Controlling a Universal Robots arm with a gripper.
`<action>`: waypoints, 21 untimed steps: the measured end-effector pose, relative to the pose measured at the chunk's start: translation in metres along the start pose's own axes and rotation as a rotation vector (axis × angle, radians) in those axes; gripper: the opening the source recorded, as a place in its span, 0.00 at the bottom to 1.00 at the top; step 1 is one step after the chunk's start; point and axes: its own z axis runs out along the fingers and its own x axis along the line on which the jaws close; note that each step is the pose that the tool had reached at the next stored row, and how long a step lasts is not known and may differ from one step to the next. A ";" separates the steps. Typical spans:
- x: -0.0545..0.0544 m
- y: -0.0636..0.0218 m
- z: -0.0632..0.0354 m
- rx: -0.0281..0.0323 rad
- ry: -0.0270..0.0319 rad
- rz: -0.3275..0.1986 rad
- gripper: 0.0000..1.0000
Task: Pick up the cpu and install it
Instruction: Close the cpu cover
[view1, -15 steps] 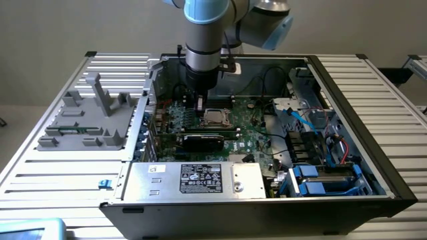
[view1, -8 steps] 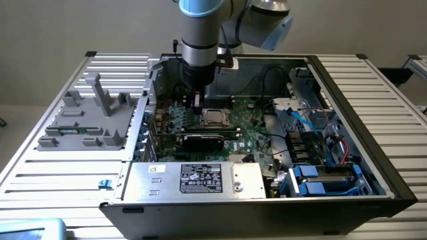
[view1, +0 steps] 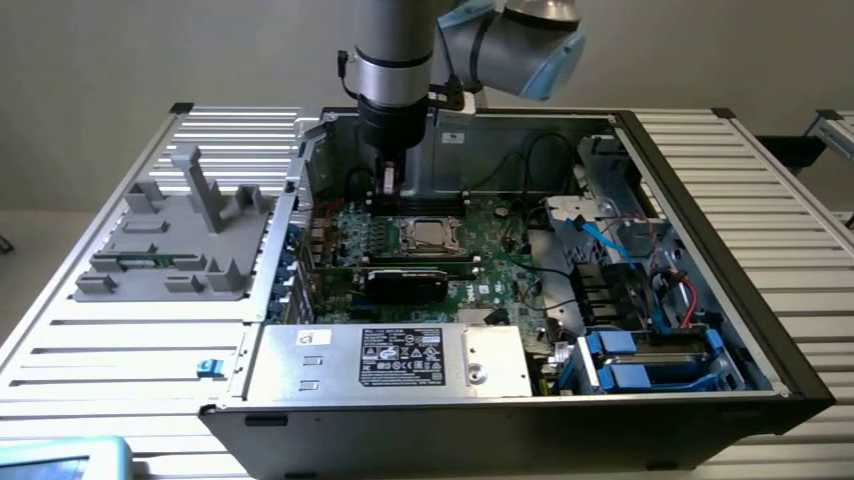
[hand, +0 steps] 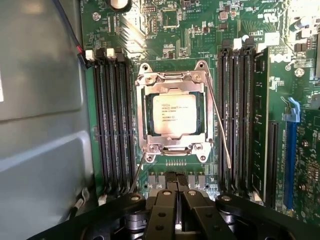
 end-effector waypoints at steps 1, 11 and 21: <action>0.000 -0.0003 -0.0035 -0.0001 0.0000 0.000 0.11; 0.003 -0.0030 -0.0439 -0.0015 0.0003 0.006 0.11; 0.005 -0.0120 -0.0672 -0.0138 0.0009 0.011 0.11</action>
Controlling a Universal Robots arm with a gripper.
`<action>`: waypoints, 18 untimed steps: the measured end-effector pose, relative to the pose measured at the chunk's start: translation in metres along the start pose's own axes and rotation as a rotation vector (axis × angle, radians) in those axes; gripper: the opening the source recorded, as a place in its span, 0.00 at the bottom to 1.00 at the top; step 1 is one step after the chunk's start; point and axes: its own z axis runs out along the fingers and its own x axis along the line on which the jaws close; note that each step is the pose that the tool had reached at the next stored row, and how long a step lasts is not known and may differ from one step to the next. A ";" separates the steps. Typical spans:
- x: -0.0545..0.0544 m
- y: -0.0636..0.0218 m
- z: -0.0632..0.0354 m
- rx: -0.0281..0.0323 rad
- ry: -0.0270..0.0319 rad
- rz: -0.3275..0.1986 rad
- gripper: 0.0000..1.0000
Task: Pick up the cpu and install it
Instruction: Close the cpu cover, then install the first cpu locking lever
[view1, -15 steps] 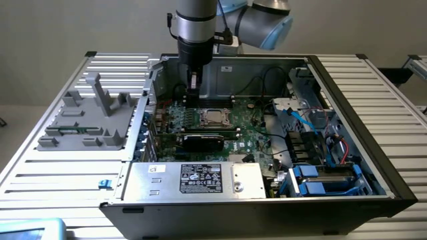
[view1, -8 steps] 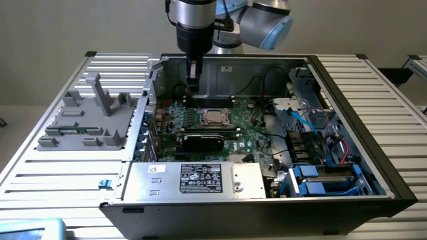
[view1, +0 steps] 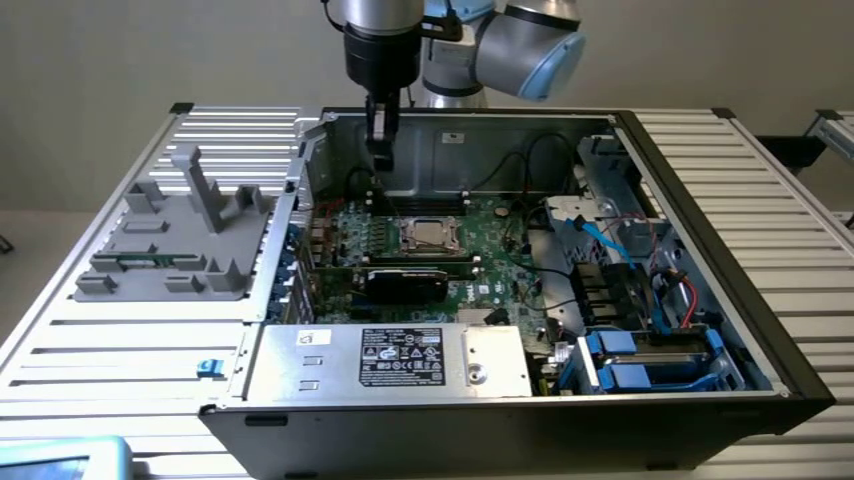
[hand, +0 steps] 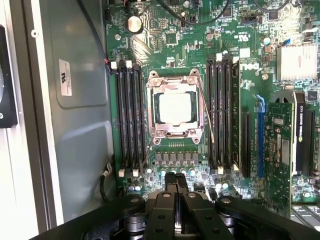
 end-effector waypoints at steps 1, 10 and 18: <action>0.000 -0.0003 -0.0002 -0.0005 0.0002 0.000 0.11; 0.000 -0.0003 -0.0002 -0.0005 0.0001 0.000 0.11; 0.000 -0.0003 -0.0002 -0.0018 0.0006 0.019 0.11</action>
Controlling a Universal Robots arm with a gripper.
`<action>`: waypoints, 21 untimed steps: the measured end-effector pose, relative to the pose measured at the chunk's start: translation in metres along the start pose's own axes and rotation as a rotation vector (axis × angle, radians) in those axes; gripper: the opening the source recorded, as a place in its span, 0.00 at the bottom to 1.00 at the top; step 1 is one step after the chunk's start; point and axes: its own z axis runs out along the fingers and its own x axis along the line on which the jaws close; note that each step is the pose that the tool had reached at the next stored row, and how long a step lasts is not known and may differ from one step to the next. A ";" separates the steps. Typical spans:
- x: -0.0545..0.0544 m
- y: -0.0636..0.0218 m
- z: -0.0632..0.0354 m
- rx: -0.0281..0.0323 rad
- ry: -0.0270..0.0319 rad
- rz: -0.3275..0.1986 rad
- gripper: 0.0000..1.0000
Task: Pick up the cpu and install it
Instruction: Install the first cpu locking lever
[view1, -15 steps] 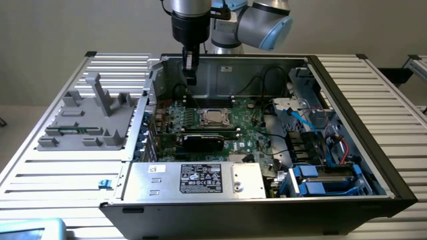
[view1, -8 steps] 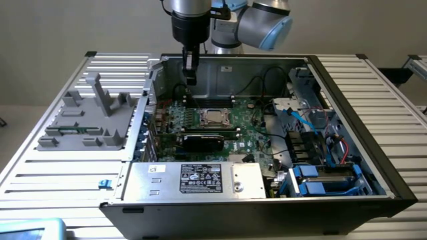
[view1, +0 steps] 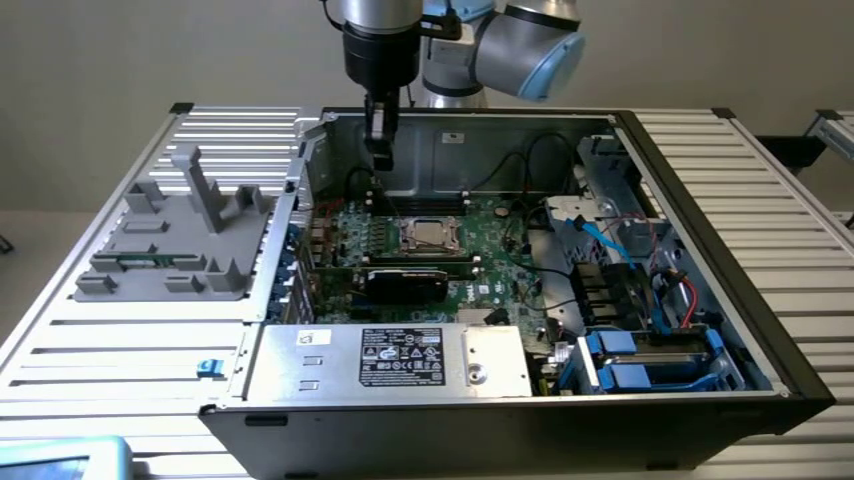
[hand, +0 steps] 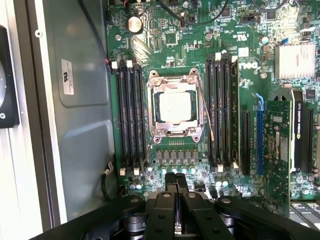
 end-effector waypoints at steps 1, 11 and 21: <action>0.000 0.0000 0.0000 -0.0009 0.0004 0.014 0.11; 0.000 0.0000 0.0003 -0.0124 0.0055 0.163 0.11; 0.000 0.0000 0.0004 -0.0224 0.0104 0.318 0.11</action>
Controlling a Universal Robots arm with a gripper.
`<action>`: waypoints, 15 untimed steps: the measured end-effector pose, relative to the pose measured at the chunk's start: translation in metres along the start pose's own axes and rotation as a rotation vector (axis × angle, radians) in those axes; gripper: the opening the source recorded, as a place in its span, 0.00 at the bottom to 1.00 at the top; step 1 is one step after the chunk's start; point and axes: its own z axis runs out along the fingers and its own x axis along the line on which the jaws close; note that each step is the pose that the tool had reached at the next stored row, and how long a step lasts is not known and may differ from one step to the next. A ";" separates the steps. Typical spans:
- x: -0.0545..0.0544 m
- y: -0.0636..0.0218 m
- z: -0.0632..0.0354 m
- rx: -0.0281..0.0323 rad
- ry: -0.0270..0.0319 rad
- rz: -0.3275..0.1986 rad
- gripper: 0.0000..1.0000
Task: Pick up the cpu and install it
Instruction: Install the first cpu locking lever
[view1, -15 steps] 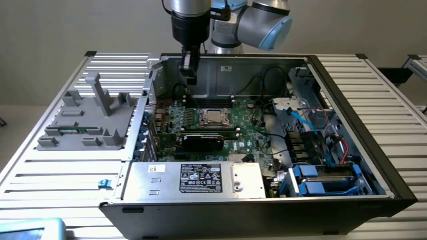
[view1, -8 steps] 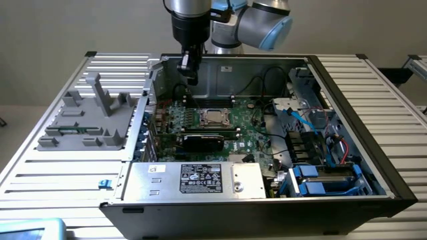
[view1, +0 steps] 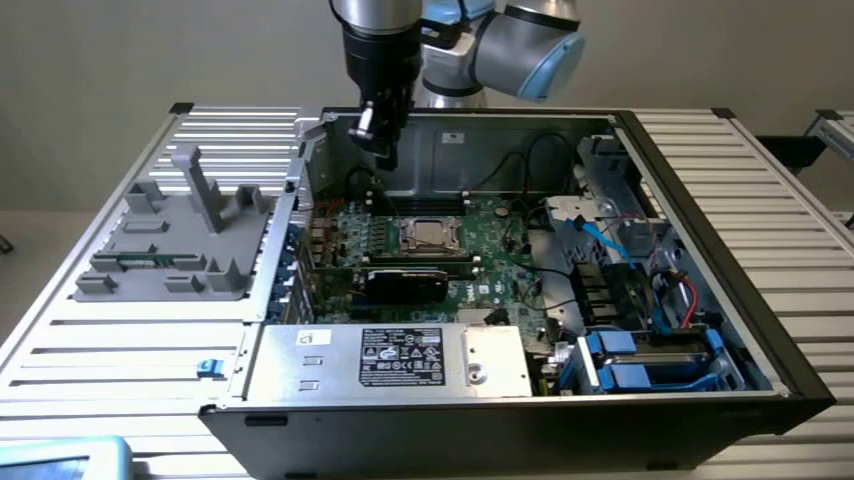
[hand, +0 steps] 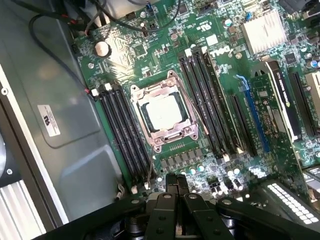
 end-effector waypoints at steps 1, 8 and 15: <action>0.000 0.0000 0.0000 -0.0011 0.0005 0.017 0.11; 0.000 0.0000 0.0001 -0.0086 0.0041 0.134 0.11; 0.000 0.0000 0.0004 -0.0163 0.0078 0.253 0.11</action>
